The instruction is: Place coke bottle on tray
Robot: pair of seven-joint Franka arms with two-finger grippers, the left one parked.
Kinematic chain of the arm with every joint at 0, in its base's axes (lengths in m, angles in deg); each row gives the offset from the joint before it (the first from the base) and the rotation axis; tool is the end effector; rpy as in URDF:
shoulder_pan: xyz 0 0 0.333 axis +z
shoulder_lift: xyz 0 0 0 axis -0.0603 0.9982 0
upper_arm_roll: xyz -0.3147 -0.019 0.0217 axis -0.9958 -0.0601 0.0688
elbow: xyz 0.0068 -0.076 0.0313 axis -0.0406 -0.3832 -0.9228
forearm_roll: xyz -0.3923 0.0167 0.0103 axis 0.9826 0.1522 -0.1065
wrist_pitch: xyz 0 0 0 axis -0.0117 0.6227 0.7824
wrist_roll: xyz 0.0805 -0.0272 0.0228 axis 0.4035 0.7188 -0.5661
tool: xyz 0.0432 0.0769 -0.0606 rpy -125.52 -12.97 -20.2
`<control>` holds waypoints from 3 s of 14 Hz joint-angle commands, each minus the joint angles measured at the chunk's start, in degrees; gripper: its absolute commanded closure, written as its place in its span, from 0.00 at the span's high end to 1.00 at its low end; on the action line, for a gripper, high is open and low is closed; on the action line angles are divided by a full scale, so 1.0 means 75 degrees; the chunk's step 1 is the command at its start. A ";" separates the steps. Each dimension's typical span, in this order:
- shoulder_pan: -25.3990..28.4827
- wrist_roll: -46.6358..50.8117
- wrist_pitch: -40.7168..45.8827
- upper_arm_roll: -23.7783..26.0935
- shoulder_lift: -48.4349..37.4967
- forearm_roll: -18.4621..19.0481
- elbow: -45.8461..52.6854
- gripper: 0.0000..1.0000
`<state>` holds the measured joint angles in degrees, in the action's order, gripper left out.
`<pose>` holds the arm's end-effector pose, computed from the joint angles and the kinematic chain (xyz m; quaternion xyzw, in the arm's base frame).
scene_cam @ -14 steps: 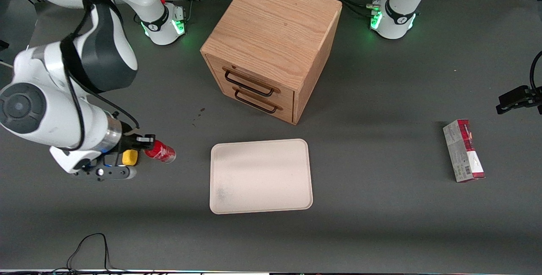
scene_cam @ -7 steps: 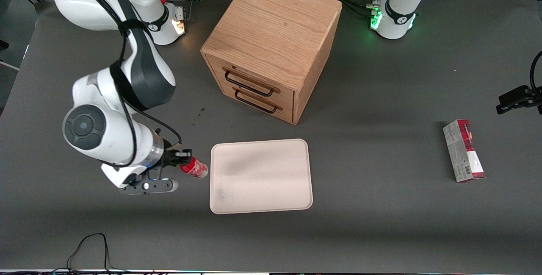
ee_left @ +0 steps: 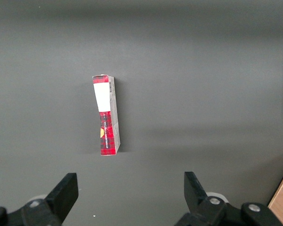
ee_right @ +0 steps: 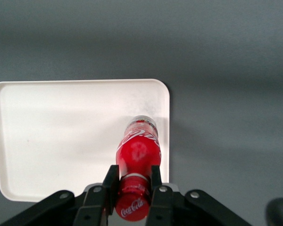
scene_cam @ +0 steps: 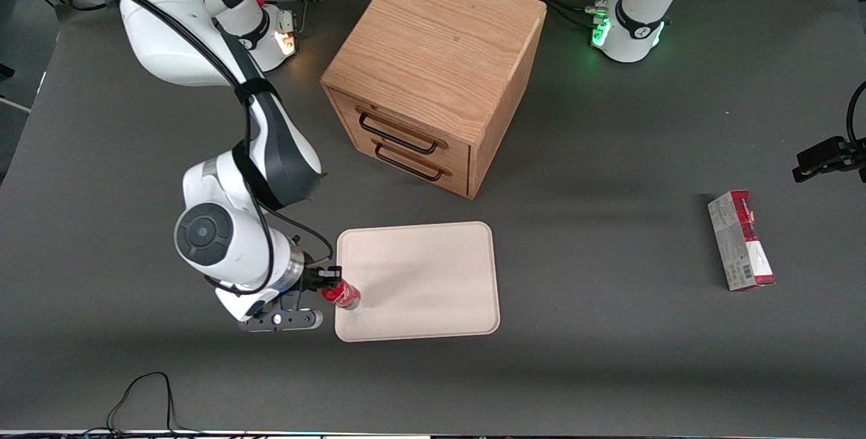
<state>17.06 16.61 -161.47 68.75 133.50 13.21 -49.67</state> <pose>0.7209 0.2841 0.3789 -0.9990 -0.0114 -0.0140 0.0398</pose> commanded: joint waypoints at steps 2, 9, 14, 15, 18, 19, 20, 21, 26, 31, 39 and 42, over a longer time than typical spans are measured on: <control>0.0065 0.0222 -0.0123 -0.0016 0.0353 0.0029 0.0416 0.00; 0.0077 0.0199 -0.0497 -0.0028 0.0658 0.0169 0.0393 0.00; 0.0077 0.0187 -0.0568 -0.0028 0.0752 0.0240 0.0381 0.87; 0.0077 0.0175 -0.0569 -0.0028 0.0752 0.0310 0.0381 1.00; 0.0077 0.0187 -0.0569 -0.0028 0.0752 0.0369 0.0381 1.00; 0.0077 0.0187 -0.0569 -0.0028 0.0752 0.0369 0.0381 1.00; 0.0077 0.0199 -0.0569 -0.0028 0.0752 0.0369 0.0381 1.00; 0.0077 0.0199 -0.0569 -0.0028 0.0752 0.0369 0.0381 1.00; 0.0077 0.0222 -0.0429 -0.0016 0.0565 0.0357 0.0358 1.00; -0.0005 0.0070 0.0880 -0.0074 -0.0406 0.0334 0.0230 1.00; -0.0918 -0.1347 0.1295 -0.0145 -0.4025 0.0287 -0.3680 1.00; -0.0989 -0.2050 0.1271 -0.0647 -0.5069 0.0240 -0.4771 1.00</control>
<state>9.64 4.71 -149.98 66.06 103.41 14.82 -75.37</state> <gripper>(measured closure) 0.000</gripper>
